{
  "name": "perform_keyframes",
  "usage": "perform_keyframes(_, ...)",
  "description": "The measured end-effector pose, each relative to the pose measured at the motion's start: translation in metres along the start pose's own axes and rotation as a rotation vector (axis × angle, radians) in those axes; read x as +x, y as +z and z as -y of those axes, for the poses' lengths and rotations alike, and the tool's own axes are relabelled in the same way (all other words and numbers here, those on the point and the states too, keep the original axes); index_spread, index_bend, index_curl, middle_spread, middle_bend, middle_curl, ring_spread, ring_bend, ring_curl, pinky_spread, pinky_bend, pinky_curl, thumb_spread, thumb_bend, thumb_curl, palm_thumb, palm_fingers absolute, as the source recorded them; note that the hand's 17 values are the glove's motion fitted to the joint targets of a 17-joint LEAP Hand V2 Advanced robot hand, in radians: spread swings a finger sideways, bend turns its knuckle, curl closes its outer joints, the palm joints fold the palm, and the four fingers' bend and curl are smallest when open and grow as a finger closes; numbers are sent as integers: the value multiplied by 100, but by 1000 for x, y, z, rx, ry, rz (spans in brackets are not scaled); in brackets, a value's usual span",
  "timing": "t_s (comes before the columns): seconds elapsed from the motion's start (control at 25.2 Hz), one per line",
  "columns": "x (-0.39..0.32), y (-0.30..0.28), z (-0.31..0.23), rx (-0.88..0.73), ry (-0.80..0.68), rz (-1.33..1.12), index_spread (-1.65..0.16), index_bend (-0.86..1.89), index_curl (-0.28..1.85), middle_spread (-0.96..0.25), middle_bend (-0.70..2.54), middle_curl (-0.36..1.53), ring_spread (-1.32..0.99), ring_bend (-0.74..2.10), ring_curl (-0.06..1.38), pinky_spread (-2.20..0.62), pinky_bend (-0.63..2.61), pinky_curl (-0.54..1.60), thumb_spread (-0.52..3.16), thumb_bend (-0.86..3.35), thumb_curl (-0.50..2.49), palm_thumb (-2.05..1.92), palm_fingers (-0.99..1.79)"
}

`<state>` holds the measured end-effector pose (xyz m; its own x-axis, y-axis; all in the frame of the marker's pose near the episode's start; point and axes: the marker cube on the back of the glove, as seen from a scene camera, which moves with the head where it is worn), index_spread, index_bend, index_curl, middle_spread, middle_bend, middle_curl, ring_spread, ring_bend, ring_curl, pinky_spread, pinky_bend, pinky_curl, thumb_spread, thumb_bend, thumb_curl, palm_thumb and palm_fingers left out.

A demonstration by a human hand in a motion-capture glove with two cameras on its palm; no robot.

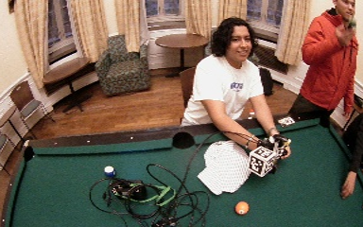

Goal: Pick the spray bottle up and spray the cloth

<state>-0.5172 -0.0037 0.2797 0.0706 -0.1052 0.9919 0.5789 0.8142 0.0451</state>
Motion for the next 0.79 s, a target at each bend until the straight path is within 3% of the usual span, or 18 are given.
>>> perform_keyframes(0.36, 5, -1, -8, -55, 93, 13, -24, 39, 63, -18, 72, 59, -21, 79, 52, -32, 53, 45, 44, -3, 87, 93, 136)
perform_keyframes(0.6, 21, -10, -23, -106, 172, -23, -25, 31, 60, -18, 67, 56, -19, 72, 49, -28, 42, 42, 61, -8, 80, 79, 116)
perform_keyframes(0.79, 36, -19, -40, -171, 235, -117, -30, 39, 59, -18, 50, 50, -18, 49, 44, -9, 25, 40, 77, -11, 67, 58, 80)
